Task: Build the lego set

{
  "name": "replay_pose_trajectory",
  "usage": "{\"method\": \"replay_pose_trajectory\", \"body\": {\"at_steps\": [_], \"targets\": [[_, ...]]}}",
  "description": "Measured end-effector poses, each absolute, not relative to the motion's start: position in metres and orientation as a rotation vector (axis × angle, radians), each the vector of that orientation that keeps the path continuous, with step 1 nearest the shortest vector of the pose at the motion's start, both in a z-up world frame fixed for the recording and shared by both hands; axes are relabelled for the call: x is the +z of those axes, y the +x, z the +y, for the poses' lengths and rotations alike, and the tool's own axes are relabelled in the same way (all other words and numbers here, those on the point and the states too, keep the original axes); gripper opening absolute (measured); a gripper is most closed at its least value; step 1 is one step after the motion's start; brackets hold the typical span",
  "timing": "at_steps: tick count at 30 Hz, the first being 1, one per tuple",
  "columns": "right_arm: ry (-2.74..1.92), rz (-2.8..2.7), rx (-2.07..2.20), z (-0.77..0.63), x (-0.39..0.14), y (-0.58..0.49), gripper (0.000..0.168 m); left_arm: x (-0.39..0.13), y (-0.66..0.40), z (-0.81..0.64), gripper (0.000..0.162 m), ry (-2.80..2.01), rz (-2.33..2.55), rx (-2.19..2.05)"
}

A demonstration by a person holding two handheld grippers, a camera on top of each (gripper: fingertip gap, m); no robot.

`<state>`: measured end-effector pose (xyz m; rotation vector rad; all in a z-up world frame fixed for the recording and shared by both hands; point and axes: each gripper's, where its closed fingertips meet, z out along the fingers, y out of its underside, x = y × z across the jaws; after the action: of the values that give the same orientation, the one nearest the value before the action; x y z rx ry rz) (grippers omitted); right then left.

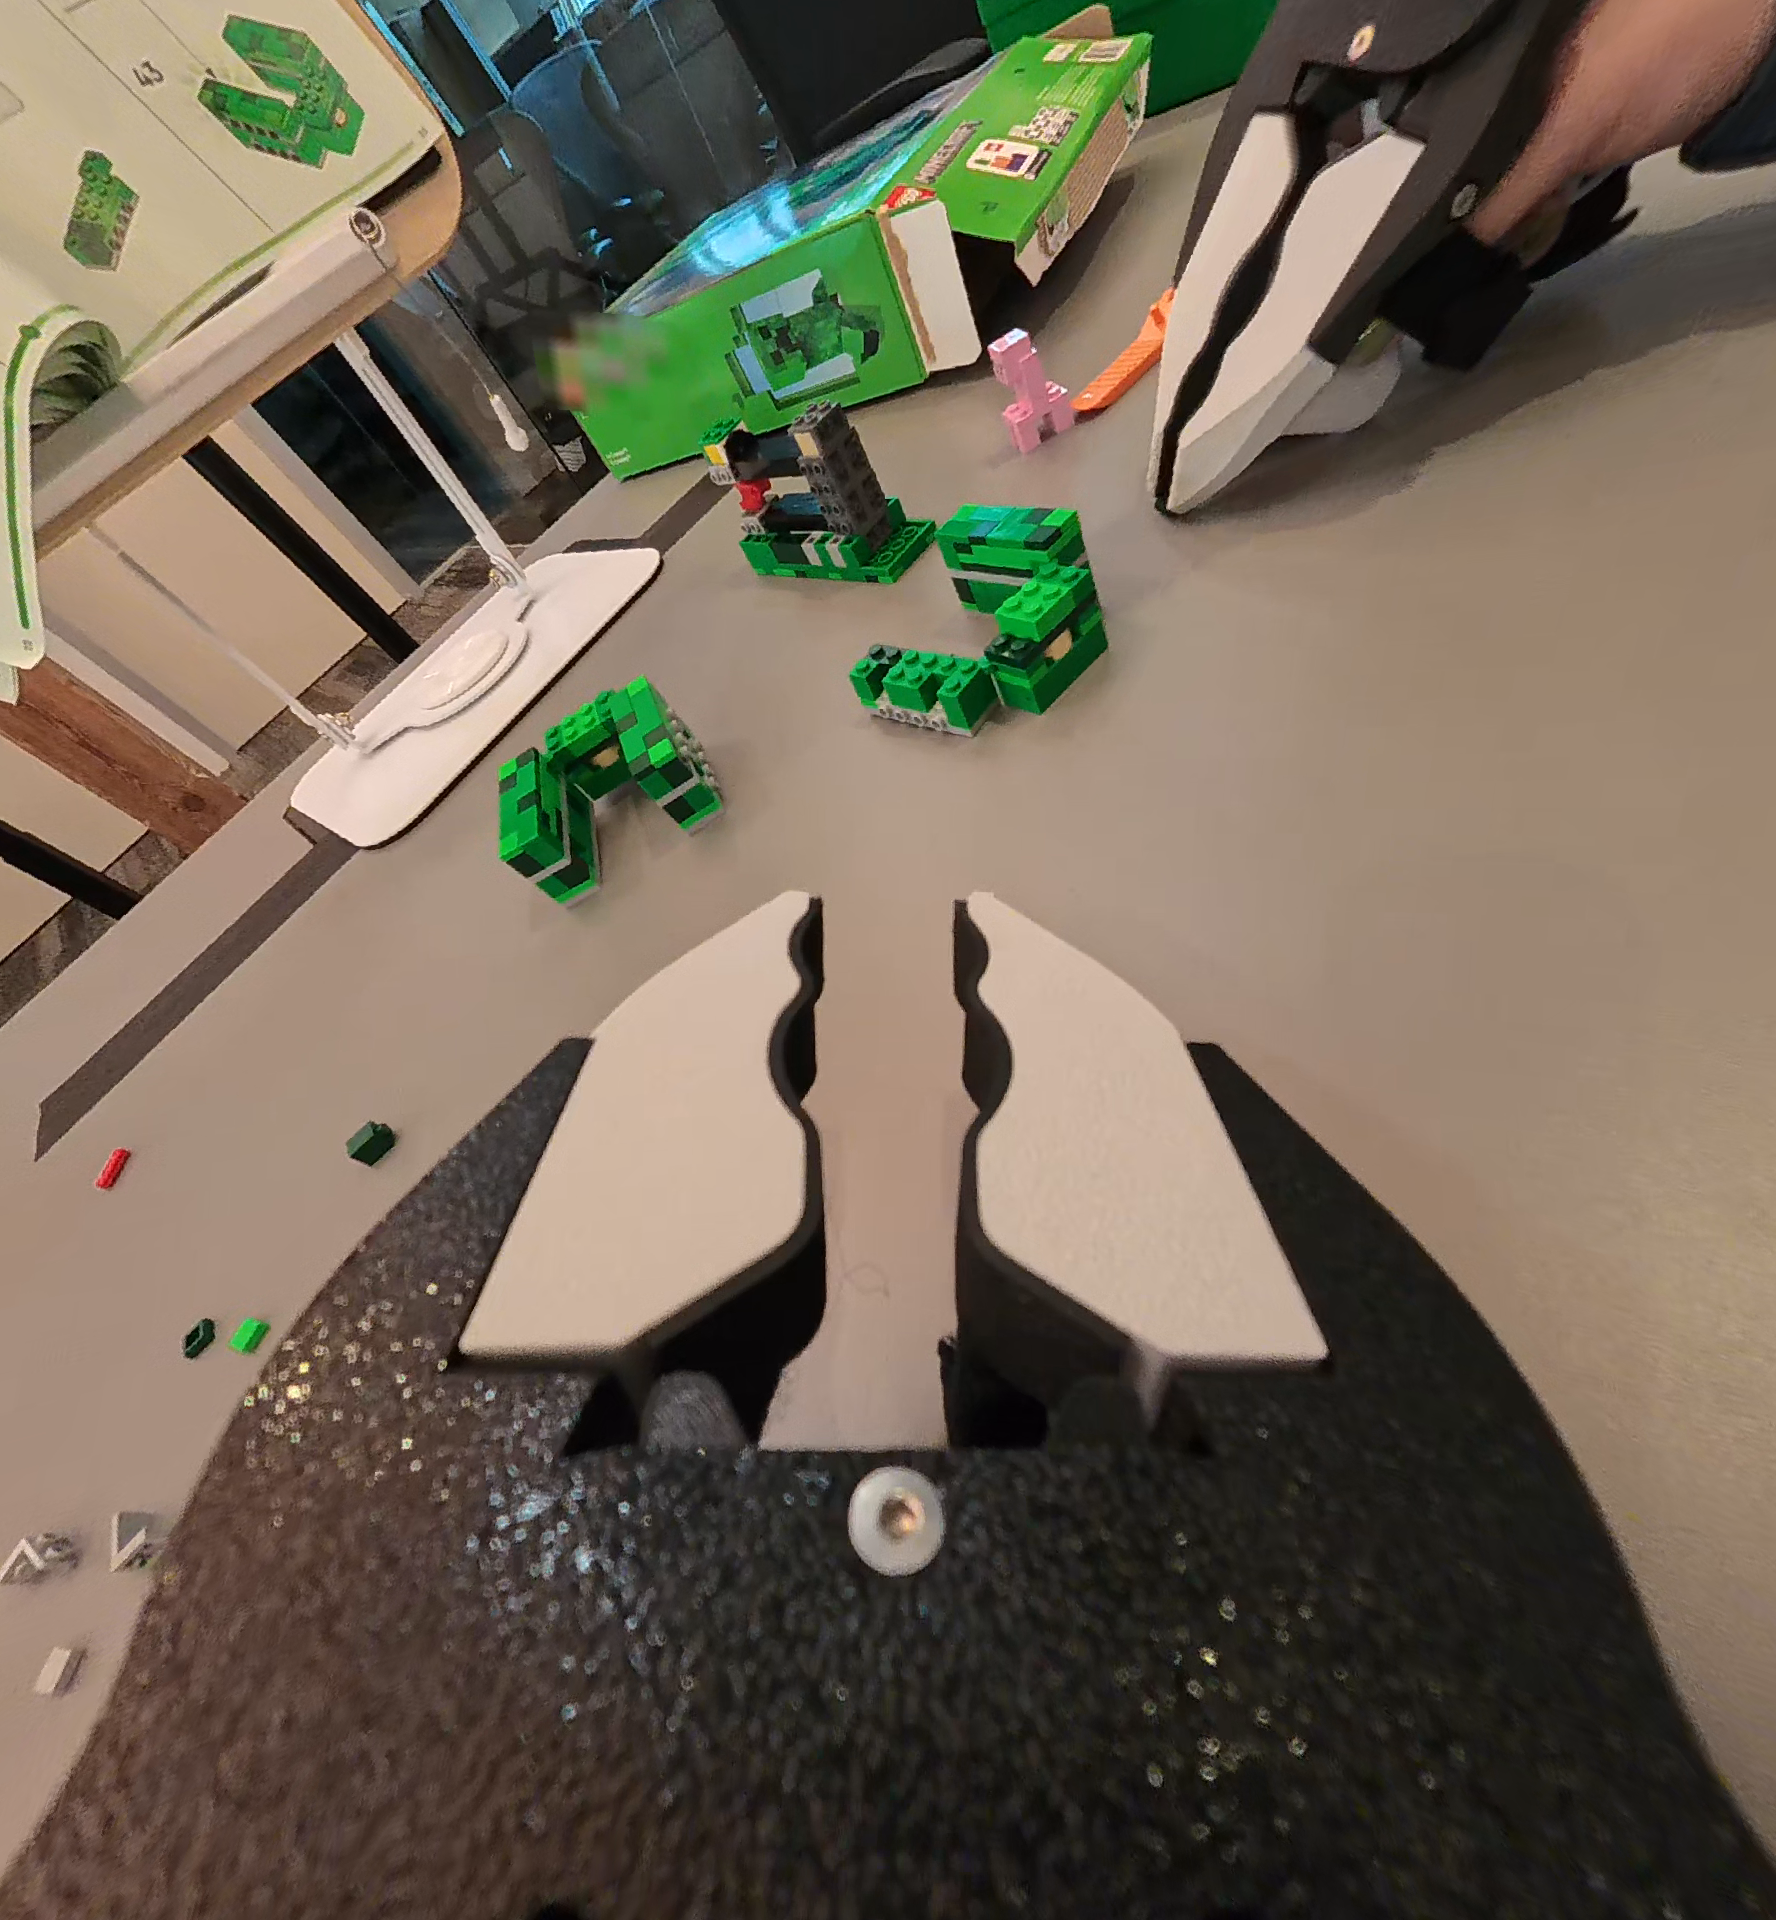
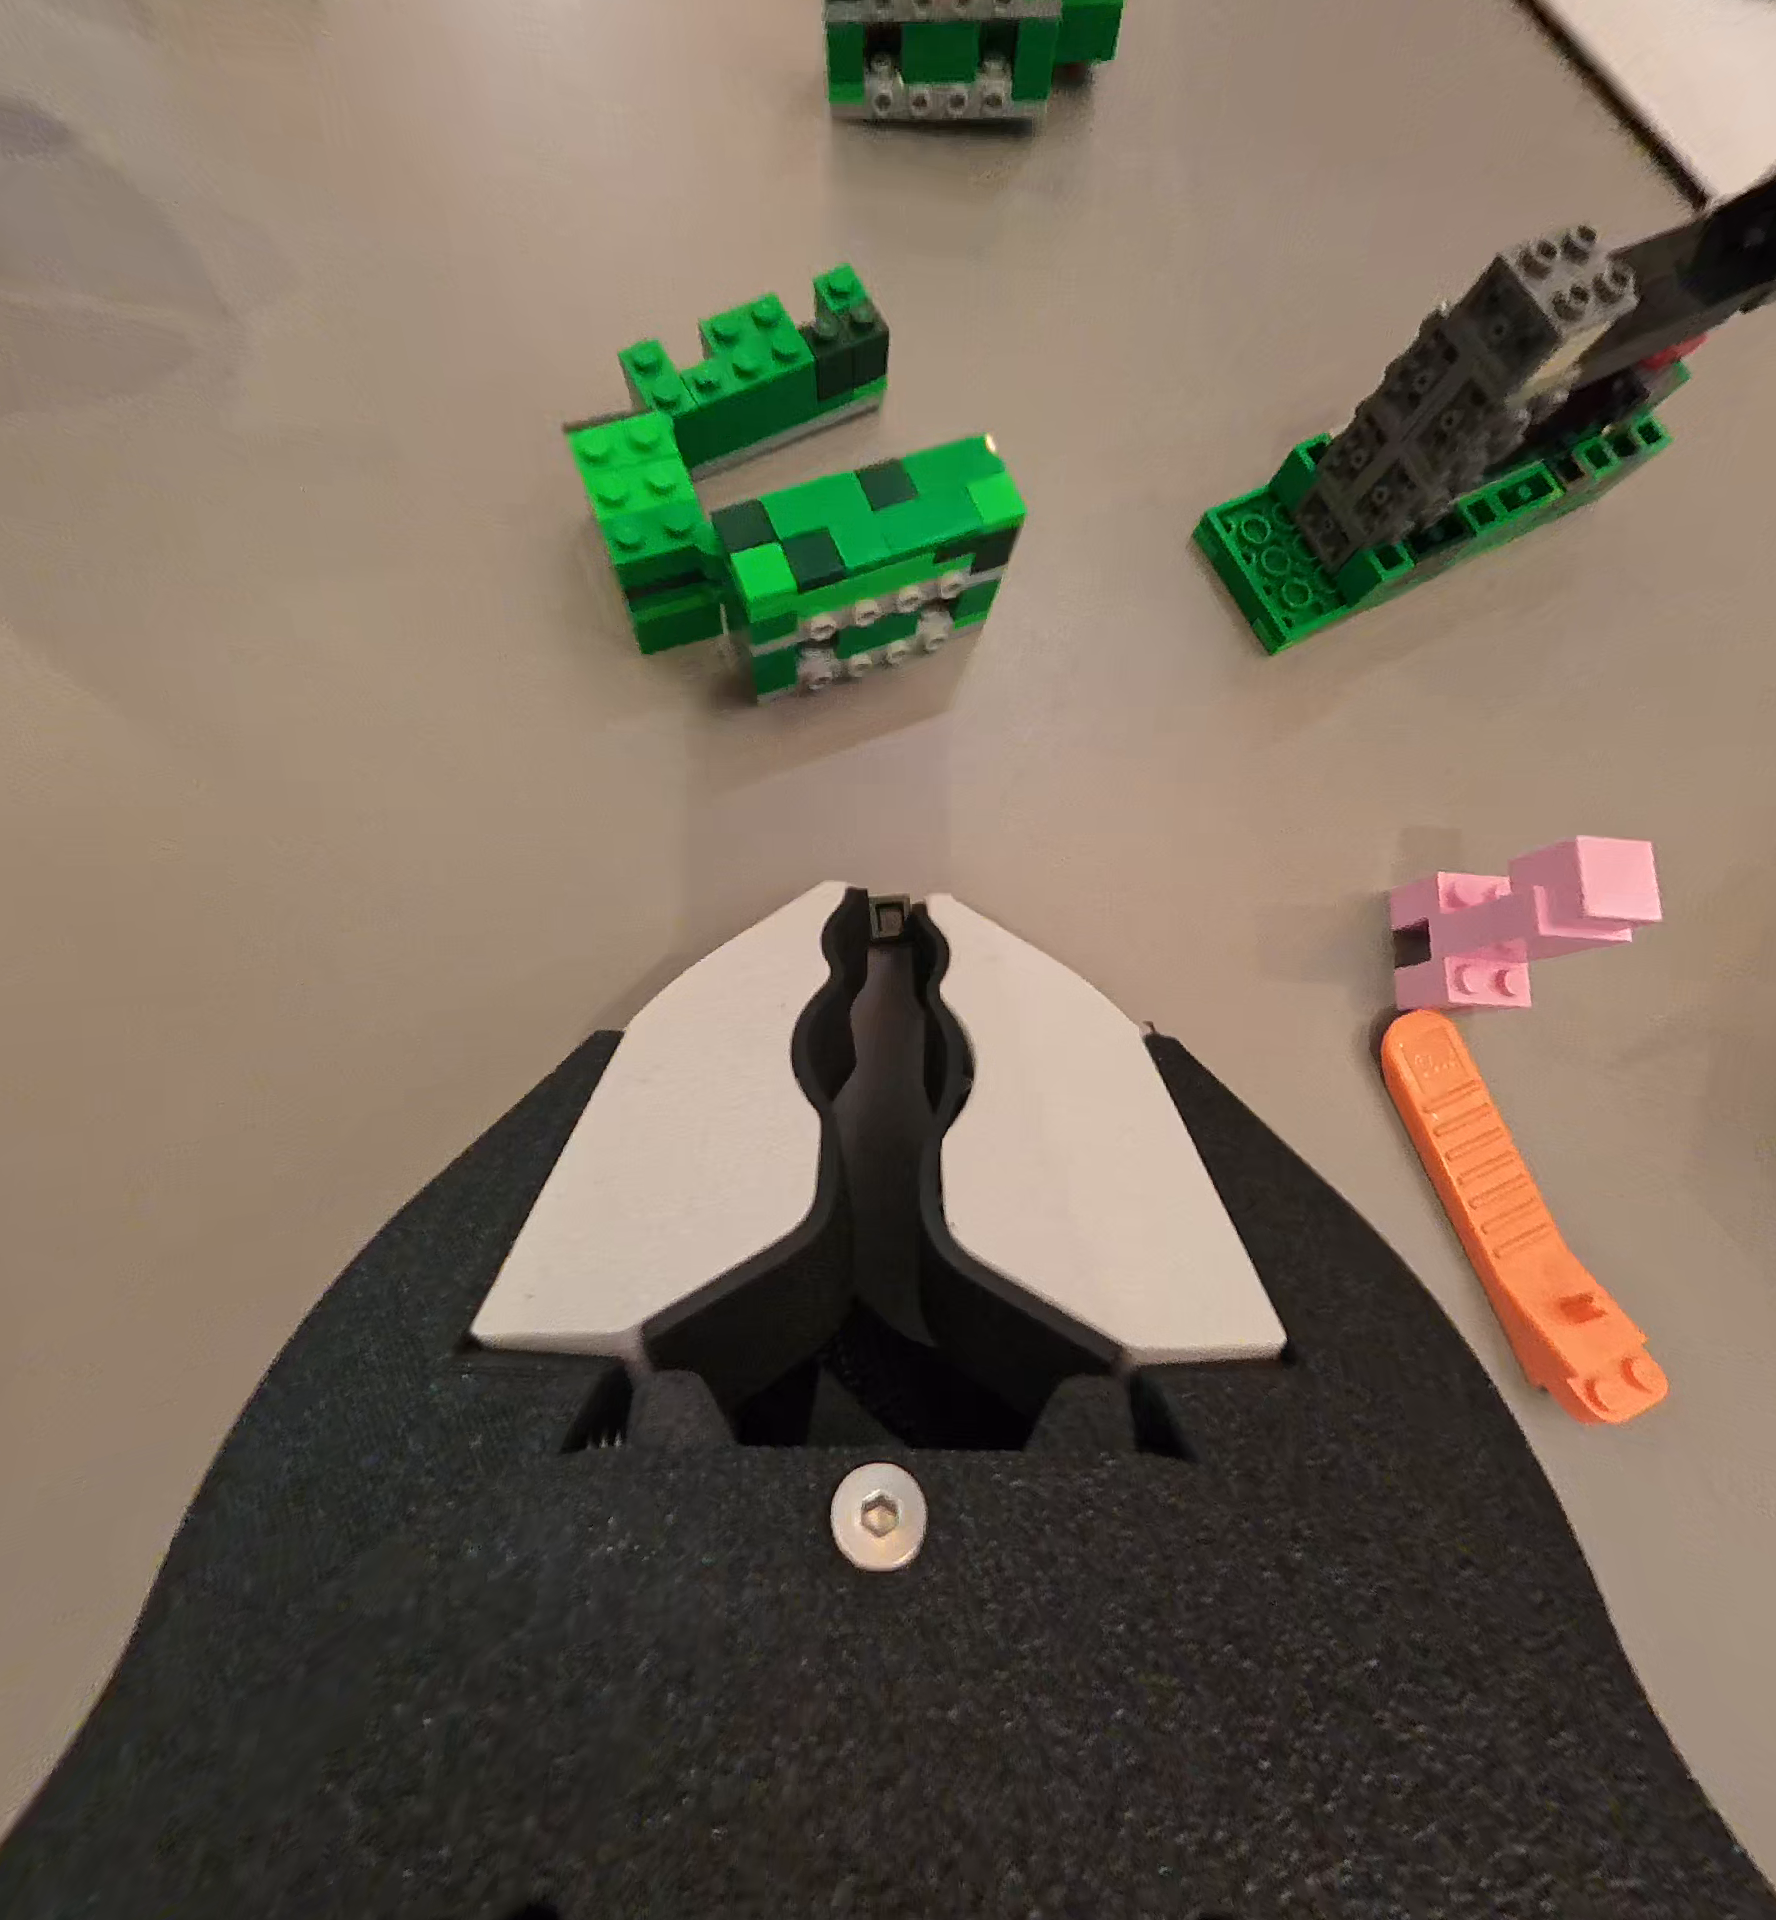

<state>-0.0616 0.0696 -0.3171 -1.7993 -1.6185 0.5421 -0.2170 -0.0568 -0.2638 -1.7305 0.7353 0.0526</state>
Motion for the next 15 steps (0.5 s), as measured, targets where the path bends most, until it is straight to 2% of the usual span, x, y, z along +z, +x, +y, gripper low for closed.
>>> {"method": "replay_pose_trajectory", "body": {"at_steps": [4, 10, 15], "targets": [[-1.658, -1.588, 0.618, 0.058, -0.299, -0.073, 0.007, -0.262, -0.217, -0.057, 0.023, -1.722, 0.731, 0.056], [-1.328, -1.516, 0.967, 0.004, -0.247, -0.110, 0.007, -0.247, -0.191, -0.064, 0.023, -1.592, 0.797, 0.013], [-1.215, -1.569, 1.065, -0.033, -0.244, -0.133, 0.007, -0.237, -0.158, -0.066, 0.022, -1.507, 0.834, -0.054]]}}
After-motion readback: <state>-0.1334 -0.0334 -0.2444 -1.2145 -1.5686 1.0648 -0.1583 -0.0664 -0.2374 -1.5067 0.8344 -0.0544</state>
